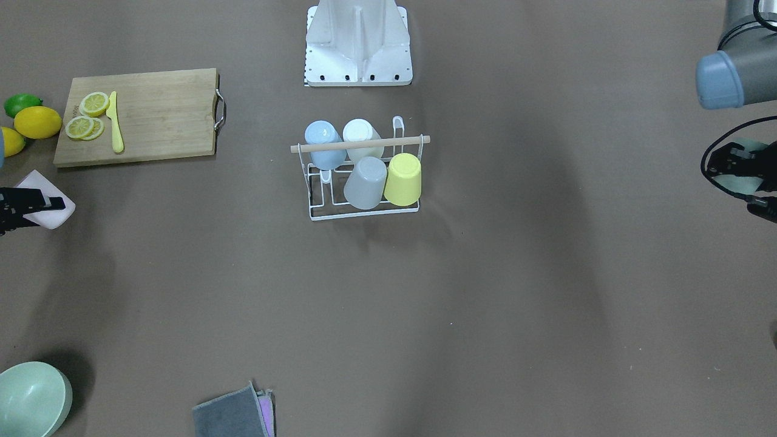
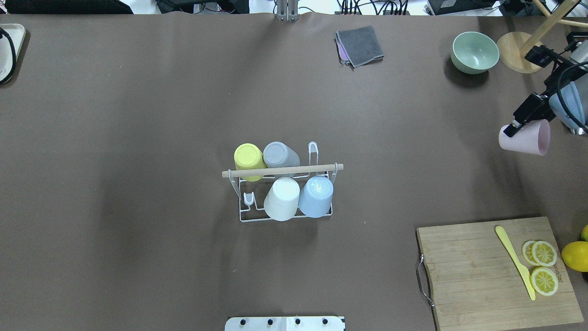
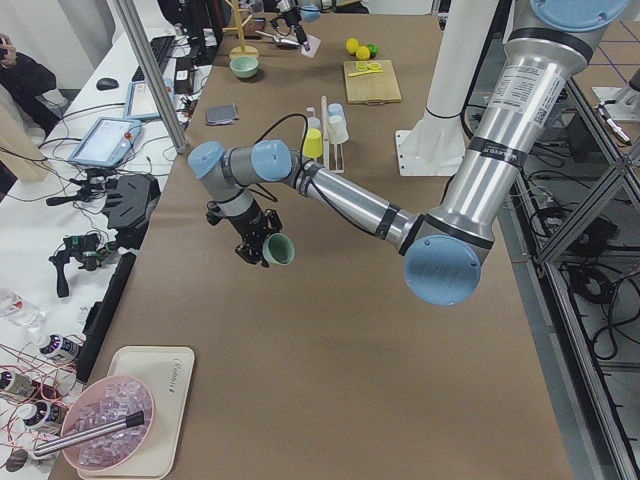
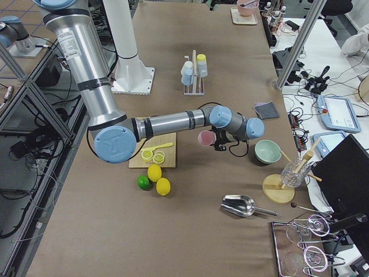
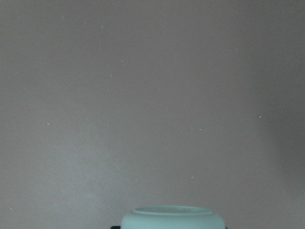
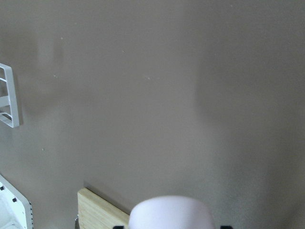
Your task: Place cup on cup holder
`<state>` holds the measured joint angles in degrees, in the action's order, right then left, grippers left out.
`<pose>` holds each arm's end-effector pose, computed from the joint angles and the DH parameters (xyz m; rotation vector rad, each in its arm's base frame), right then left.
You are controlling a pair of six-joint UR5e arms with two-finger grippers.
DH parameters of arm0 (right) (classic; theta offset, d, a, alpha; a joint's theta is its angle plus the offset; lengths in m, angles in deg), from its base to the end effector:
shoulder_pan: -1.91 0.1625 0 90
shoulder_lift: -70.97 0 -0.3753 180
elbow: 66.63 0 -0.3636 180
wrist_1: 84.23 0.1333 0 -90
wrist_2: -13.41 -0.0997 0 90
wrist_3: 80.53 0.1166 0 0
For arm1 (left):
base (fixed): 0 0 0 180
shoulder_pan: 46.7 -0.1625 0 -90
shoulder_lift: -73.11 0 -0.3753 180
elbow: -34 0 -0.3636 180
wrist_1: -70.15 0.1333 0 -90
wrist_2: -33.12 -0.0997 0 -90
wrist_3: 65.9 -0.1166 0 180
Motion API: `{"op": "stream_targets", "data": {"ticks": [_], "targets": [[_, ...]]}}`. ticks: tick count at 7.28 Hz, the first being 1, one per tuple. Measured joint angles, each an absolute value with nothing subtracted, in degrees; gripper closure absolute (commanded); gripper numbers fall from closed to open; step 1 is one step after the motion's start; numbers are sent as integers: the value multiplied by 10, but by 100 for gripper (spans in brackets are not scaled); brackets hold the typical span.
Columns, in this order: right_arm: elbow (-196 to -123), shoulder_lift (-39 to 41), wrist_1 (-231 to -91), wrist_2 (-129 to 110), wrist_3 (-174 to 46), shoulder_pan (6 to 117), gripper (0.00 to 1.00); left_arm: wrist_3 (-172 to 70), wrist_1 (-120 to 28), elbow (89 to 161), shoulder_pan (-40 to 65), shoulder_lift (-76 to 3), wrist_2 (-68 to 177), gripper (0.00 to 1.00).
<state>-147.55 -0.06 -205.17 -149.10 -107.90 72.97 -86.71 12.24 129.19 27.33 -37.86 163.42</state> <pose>-0.1611 -0.5375 0.5235 -0.2258 -1.2805 -0.4605 0.0959 -0.5453 0.4514 -0.0705 0.7167 0.5781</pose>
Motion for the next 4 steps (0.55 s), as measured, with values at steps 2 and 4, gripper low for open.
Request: {"op": "stream_targets", "data": {"ticks": [2, 4], "targets": [[-1467, -17, -1982, -1545, -1085, 730, 69, -816, -2, 1306, 283, -374, 1651, 100], [-1463, -36, -1935, -1630, -1087, 731, 69, -707, -154, 1310, 281, -372, 1686, 100]]}}
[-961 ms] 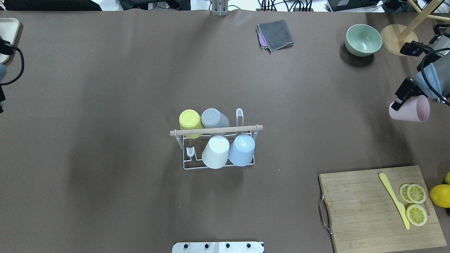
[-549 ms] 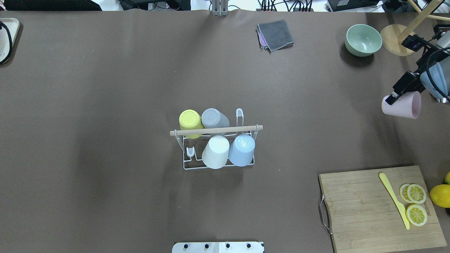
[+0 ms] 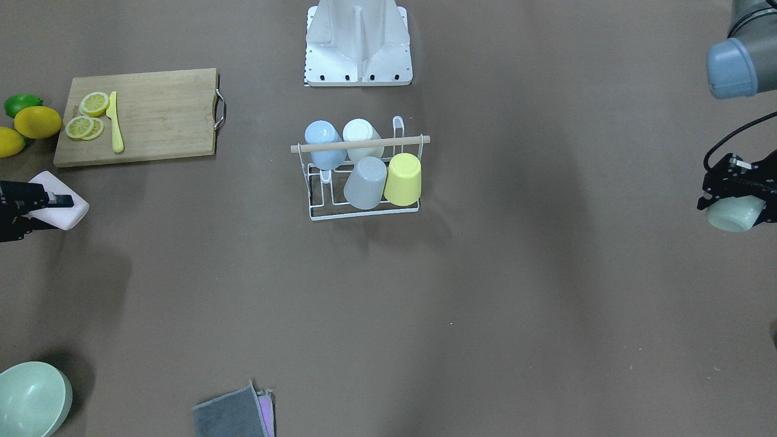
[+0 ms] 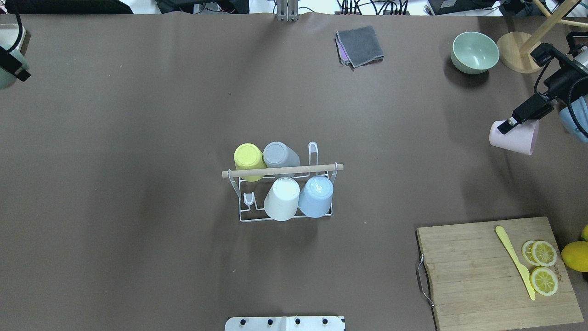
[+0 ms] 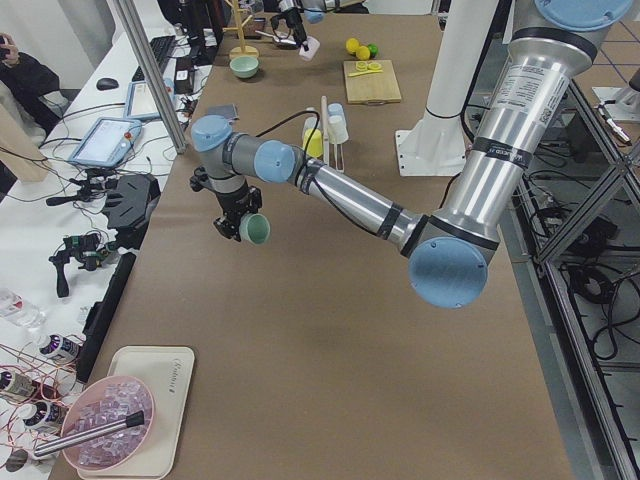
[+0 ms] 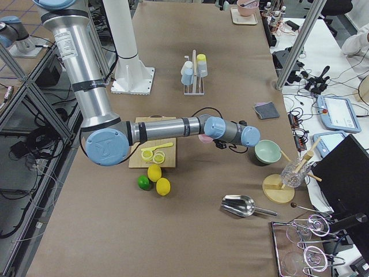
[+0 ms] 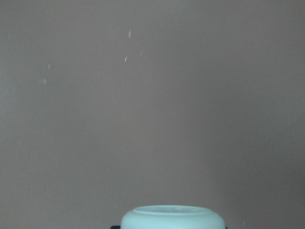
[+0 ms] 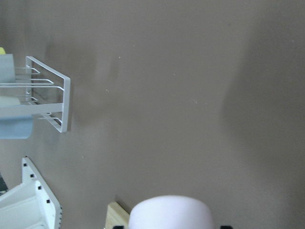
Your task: Place cup on cup holder
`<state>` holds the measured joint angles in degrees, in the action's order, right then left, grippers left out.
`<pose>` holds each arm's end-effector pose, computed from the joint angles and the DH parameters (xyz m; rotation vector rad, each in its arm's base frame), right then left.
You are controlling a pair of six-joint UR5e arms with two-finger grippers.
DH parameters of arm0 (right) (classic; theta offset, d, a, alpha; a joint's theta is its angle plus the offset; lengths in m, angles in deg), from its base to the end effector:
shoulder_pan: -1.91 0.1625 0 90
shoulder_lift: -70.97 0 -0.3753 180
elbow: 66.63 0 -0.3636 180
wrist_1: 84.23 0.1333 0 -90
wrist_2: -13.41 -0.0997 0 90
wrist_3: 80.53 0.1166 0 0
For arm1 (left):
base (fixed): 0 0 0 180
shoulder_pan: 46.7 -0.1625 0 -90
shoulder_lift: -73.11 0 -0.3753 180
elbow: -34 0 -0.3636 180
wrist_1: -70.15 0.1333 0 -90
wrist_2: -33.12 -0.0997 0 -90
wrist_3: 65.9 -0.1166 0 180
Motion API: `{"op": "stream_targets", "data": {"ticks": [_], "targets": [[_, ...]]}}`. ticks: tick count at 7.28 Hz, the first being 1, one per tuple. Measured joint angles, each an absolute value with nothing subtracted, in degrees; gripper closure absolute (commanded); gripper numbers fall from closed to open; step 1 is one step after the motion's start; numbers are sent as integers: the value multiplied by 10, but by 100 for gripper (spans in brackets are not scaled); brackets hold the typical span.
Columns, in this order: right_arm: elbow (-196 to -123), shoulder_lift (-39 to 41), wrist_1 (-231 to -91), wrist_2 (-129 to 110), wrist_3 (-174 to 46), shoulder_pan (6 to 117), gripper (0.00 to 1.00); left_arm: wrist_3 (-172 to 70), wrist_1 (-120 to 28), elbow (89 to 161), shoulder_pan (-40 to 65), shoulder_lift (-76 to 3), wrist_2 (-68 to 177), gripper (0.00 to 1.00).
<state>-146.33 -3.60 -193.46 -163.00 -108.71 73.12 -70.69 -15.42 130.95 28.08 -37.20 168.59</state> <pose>-0.1634 -0.5327 0.5231 -0.0748 -1.5265 -0.4710 0.1031 -0.5700 0.3846 0.3074 0.8217 0.4848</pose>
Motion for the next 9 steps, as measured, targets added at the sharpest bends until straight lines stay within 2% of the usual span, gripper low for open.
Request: {"op": "stream_targets", "data": {"ticks": [2, 5, 7, 9], "targets": [[-1463, -46, -1920, -1778, -1104, 734, 71, -600, -341, 1305, 264, -366, 1682, 100], [-1461, -81, -1877, -1983, -1216, 734, 71, -458, -584, 1303, 181, -347, 1580, 100], [-1442, -95, -1827, -2054, -1294, 730, 71, -401, -663, 1305, 137, -320, 1523, 100], [-1420, -98, -1782, -2116, -1373, 717, 71, -395, -681, 1304, 127, -286, 1506, 100]]}}
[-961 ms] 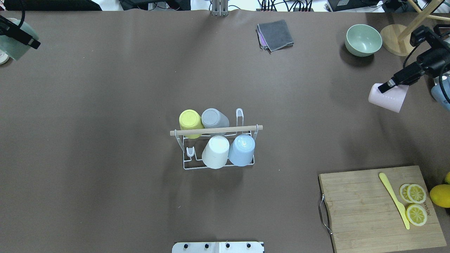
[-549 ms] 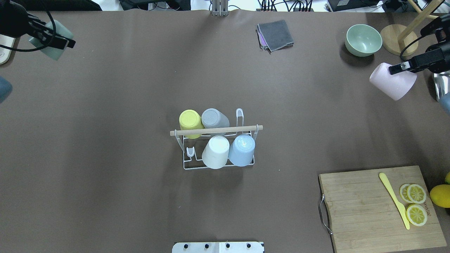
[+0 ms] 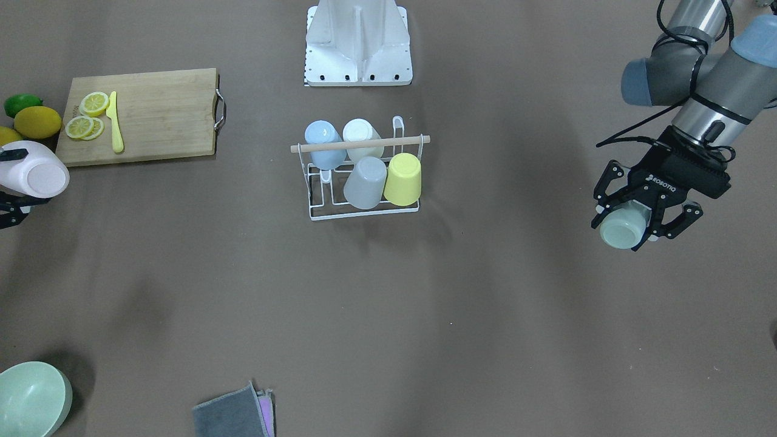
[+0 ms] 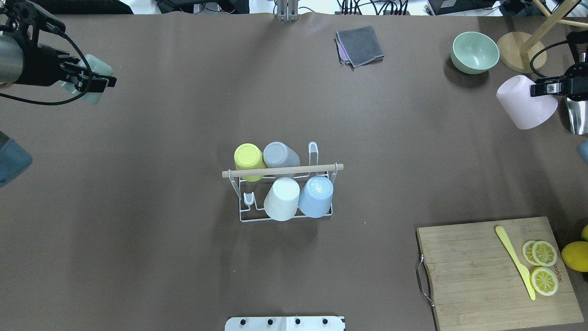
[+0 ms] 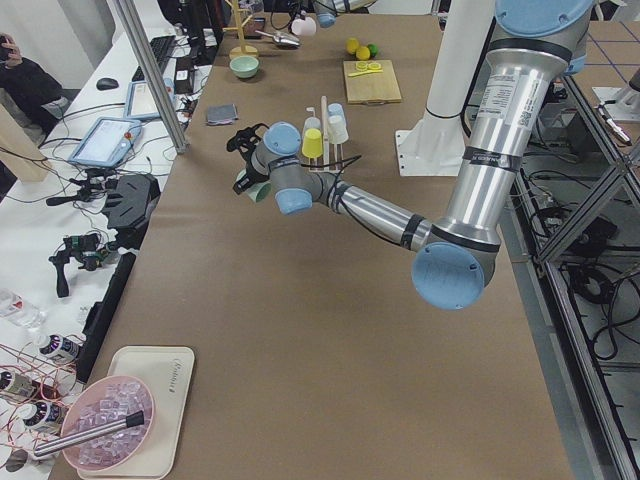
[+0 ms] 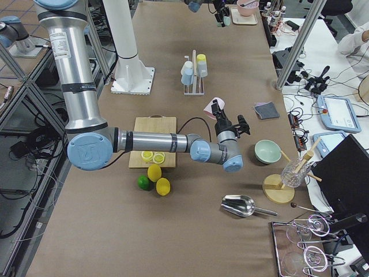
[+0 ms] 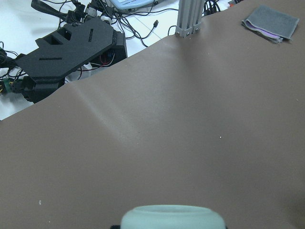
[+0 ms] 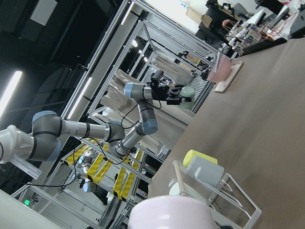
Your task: Place cup on cup holder
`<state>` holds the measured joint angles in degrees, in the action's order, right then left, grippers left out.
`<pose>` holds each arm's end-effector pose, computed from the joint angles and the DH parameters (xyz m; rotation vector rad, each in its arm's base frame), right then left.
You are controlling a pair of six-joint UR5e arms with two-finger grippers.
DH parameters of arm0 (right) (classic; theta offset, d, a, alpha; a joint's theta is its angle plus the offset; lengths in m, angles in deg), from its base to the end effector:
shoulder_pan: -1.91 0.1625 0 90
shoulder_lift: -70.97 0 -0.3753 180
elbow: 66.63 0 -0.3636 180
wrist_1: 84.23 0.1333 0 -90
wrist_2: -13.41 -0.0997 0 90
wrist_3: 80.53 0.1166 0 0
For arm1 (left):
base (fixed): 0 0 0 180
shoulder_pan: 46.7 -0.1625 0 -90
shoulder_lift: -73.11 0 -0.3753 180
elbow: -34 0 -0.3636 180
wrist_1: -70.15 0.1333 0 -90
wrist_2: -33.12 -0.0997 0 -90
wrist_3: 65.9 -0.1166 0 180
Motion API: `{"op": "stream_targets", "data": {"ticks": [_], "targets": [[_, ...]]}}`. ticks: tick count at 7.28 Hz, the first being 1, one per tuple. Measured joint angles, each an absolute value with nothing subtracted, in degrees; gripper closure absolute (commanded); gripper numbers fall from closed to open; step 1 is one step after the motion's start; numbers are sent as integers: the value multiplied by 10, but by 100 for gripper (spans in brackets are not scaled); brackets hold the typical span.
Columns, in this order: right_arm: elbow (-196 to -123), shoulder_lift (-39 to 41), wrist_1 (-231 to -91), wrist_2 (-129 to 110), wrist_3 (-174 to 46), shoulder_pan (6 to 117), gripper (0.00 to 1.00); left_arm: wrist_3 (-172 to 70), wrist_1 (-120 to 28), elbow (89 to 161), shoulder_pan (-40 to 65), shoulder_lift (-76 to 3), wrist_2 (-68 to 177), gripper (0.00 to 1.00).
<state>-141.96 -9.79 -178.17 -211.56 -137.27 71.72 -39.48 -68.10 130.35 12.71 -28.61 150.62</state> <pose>-0.1366 -0.5187 0.5023 0.6723 -2.2947 -0.4628 0.2149 -0.5196 0.3674 0.7955 0.9163 0.3412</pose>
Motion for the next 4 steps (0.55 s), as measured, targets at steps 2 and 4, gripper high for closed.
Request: {"op": "stream_targets", "data": {"ticks": [2, 4], "targets": [[-1414, -104, -1749, -2162, -1452, 713, 72, -397, -673, 1302, 126, -262, 1506, 100], [-1411, -109, -1737, -2177, -1568, 713, 72, -398, -667, 1310, 126, -248, 1505, 100]]}}
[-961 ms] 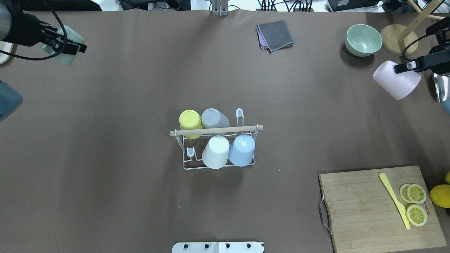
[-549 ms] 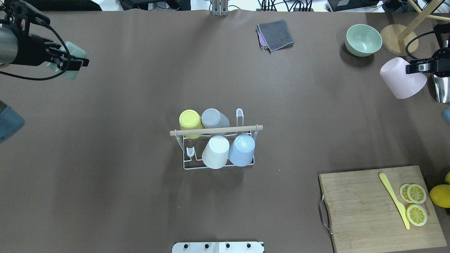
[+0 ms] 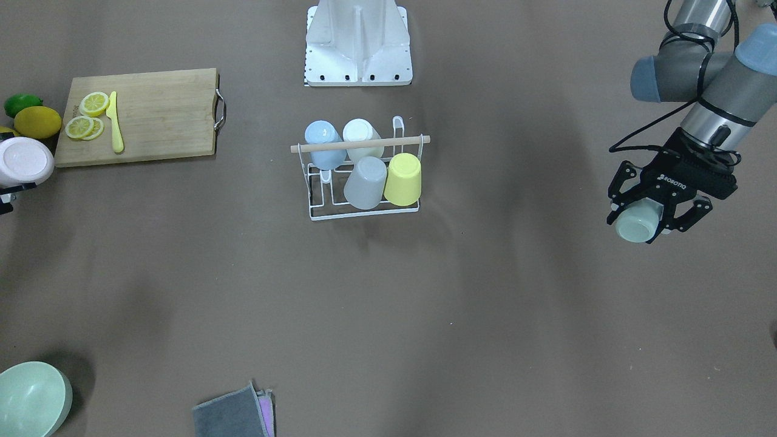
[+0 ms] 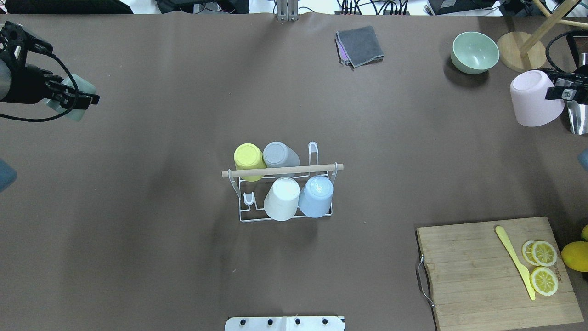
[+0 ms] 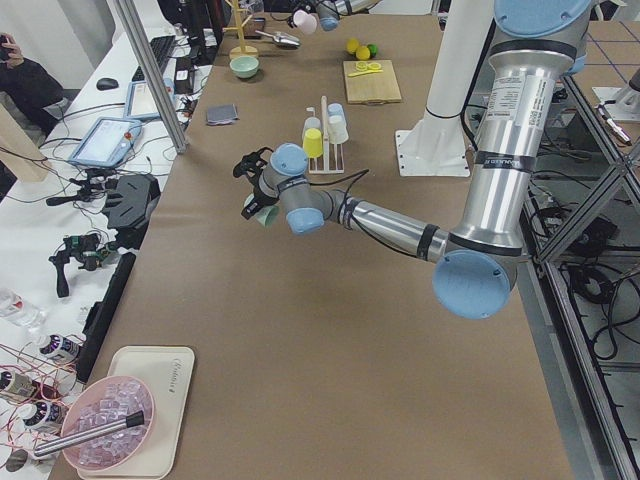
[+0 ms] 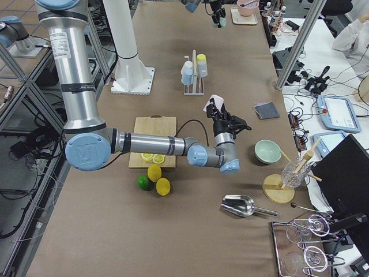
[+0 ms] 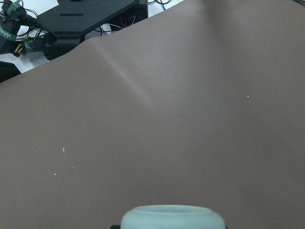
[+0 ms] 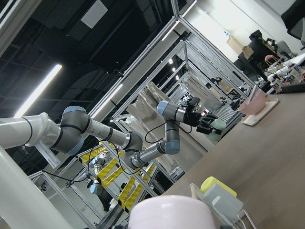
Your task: Place cup on cup holder
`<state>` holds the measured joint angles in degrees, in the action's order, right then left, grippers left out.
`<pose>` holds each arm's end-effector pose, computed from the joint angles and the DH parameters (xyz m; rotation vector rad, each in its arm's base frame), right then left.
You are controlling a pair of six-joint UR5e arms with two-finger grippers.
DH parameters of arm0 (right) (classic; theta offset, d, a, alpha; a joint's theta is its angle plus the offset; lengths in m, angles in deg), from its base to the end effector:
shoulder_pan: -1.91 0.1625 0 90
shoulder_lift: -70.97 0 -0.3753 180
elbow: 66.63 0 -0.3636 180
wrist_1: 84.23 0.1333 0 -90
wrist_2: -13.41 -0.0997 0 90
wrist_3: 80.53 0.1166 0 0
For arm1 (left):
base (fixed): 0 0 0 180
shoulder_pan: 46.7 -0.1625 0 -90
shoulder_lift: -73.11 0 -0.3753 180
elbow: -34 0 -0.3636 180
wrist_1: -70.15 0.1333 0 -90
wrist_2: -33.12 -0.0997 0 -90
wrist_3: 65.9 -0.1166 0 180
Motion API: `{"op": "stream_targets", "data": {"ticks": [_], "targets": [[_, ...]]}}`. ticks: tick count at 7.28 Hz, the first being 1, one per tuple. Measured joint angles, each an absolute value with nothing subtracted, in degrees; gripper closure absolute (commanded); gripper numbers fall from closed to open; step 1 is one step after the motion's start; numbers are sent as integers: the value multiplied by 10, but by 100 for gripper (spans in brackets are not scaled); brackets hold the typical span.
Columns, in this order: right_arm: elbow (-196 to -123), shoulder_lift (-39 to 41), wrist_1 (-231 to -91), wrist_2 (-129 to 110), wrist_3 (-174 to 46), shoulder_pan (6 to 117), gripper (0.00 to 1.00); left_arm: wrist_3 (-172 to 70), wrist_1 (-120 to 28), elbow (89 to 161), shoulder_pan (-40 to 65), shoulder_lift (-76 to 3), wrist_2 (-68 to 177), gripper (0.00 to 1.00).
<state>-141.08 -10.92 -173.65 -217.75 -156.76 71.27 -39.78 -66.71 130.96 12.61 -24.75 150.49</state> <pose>-0.1282 -0.5109 0.5029 1.1400 -2.2781 -0.5705 0.2077 -0.5061 0.4026 0.7249 0.8822 0.3278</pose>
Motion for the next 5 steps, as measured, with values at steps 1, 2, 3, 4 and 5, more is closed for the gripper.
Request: {"op": "stream_targets", "data": {"ticks": [1, 2, 3, 4, 5], "targets": [[-1411, -107, -1735, -2179, -1629, 710, 72, -398, -666, 1313, 128, -244, 1505, 100], [-1411, -100, -1735, -2181, -1686, 702, 72, -398, -666, 1318, 130, -238, 1505, 100], [-1411, -91, -1734, -2183, -1725, 691, 72, -398, -666, 1323, 131, -229, 1505, 100], [-1414, -83, -1732, -2185, -1746, 680, 72, -398, -666, 1326, 131, -224, 1505, 100], [-1416, -71, -1731, -2185, -1759, 671, 72, -398, -666, 1326, 130, -222, 1505, 100]]}}
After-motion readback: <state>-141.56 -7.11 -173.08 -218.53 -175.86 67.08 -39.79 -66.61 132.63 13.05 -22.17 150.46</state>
